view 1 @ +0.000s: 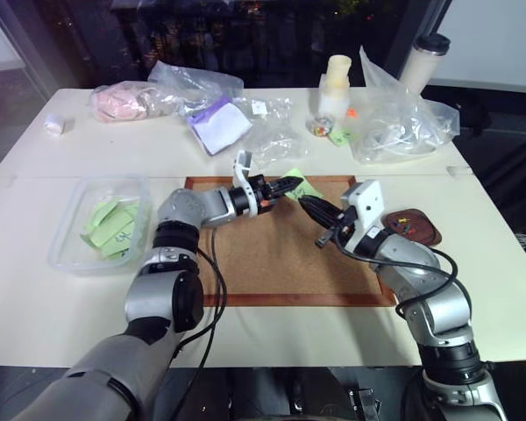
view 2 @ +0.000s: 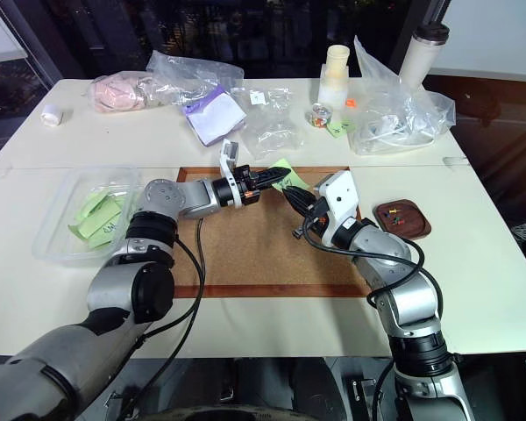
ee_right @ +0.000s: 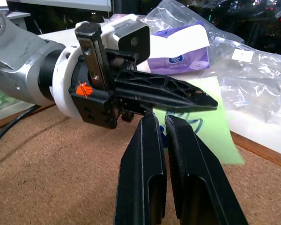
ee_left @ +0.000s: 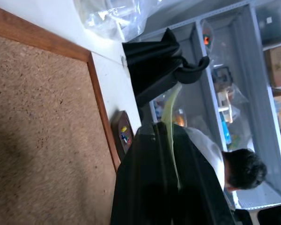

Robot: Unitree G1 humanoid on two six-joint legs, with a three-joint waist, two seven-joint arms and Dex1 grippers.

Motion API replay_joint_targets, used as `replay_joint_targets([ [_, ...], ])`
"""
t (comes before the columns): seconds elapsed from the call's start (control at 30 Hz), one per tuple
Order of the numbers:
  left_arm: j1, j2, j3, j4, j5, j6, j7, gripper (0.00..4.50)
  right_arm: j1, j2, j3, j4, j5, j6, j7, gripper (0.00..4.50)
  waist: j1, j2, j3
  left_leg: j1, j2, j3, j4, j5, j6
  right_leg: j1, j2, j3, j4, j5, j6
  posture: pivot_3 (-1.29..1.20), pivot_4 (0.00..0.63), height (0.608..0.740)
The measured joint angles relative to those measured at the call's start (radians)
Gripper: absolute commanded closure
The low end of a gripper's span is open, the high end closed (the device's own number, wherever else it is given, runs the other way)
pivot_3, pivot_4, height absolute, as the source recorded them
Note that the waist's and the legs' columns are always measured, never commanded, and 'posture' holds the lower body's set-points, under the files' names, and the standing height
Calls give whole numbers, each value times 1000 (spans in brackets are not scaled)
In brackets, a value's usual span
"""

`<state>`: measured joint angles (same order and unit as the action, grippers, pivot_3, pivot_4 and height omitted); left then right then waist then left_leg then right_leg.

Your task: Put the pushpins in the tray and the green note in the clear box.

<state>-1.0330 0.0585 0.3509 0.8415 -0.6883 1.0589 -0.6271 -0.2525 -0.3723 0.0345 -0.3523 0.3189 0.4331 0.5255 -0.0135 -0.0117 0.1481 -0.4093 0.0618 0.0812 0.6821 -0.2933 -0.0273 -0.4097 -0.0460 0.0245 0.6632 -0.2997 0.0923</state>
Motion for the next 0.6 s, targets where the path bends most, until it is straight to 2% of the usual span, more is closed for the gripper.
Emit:
replay_joint_targets([
  [0.27,18,30,-141,-5,134,-149,-60,4451,0,36,-40,-9,49,21,-39,4500,0,0,0,0,0,1,0,0,-1,0,0,0,0,0,0,0,150,734],
  [0.5,19,51,-139,40,165,-238,-83,4451,12,65,-133,-66,149,80,-103,4500,3,0,0,0,0,1,0,-2,3,0,0,0,0,0,0,0,150,734],
  [0.6,64,88,-253,-110,219,-334,-214,4451,51,57,-229,-78,184,112,-164,4500,4,0,0,-1,0,3,0,1,-1,0,-1,0,-1,0,0,0,150,734],
])
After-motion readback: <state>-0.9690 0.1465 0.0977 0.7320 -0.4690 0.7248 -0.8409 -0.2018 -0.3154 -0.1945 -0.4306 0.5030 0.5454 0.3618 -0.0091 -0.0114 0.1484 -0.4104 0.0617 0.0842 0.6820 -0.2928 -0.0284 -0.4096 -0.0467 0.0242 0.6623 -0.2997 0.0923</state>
